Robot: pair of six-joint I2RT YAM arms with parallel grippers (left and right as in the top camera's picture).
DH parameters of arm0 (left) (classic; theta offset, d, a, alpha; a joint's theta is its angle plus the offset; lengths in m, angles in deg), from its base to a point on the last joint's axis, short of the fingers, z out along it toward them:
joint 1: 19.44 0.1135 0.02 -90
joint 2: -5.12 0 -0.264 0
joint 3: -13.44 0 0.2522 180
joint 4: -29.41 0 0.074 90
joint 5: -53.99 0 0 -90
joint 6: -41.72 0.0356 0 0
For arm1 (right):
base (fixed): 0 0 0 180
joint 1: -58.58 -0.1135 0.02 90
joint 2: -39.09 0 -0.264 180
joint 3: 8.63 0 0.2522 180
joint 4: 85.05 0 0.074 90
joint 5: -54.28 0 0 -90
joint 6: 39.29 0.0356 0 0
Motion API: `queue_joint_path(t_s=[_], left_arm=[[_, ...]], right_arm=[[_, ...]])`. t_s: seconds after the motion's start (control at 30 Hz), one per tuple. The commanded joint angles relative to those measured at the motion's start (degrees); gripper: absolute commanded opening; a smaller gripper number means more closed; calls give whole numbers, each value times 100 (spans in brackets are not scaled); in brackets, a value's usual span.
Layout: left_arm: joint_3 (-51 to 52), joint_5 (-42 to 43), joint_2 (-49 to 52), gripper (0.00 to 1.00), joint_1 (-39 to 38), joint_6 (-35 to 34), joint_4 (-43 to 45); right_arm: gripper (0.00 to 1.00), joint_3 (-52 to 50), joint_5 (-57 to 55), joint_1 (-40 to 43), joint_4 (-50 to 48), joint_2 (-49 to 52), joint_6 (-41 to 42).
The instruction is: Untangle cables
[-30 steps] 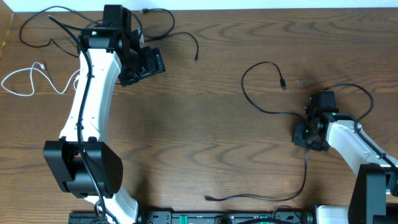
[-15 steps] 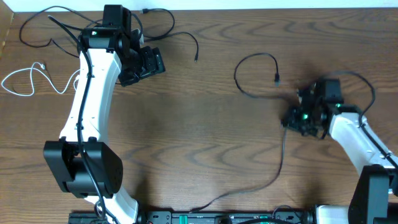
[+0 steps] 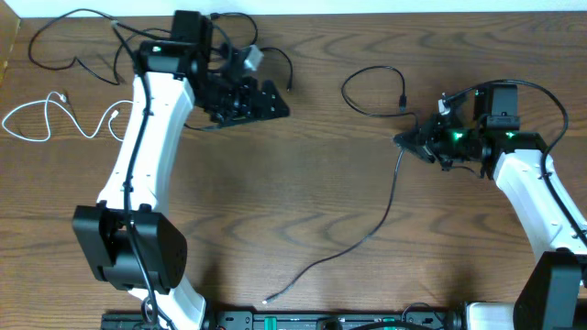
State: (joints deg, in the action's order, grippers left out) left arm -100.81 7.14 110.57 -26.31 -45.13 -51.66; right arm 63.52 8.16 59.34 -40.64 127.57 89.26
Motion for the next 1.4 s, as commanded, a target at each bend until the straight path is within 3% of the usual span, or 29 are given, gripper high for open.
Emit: queue_joint_path(t_s=[0.0, 0.23, 0.43, 0.8, 0.93, 1.1, 1.3, 1.37], left_arm=[[-7, 739, -63, 83, -282, 479, -50], [-7, 737, -63, 83, -903, 479, -52], [-7, 713, -63, 87, -1207, 470, 103], [-7, 407, -63, 87, -1554, 472, 400], [-7, -295, -63, 68, -1703, 358, 400], [-7, -927, -63, 61, -1873, 254, 417], [-7, -964, -59, 40, -1882, 254, 588], [-7, -960, -52, 37, -1882, 254, 619]], right_arm=[[1, 85, 240, -225, -210, 0, 1427], [1, 85, 98, -535, -1528, 0, 2879], [2, 85, -146, -817, -1919, 0, 3604], [1, 85, -474, -1513, -2496, 0, 3919], [2, 85, -463, -1661, -2608, 0, 3923], [2, 85, -378, -1759, -2736, 0, 4076], [2, 85, -98, -1768, -2861, 0, 4076], [1, 85, 7, -1768, -2876, 0, 4079]])
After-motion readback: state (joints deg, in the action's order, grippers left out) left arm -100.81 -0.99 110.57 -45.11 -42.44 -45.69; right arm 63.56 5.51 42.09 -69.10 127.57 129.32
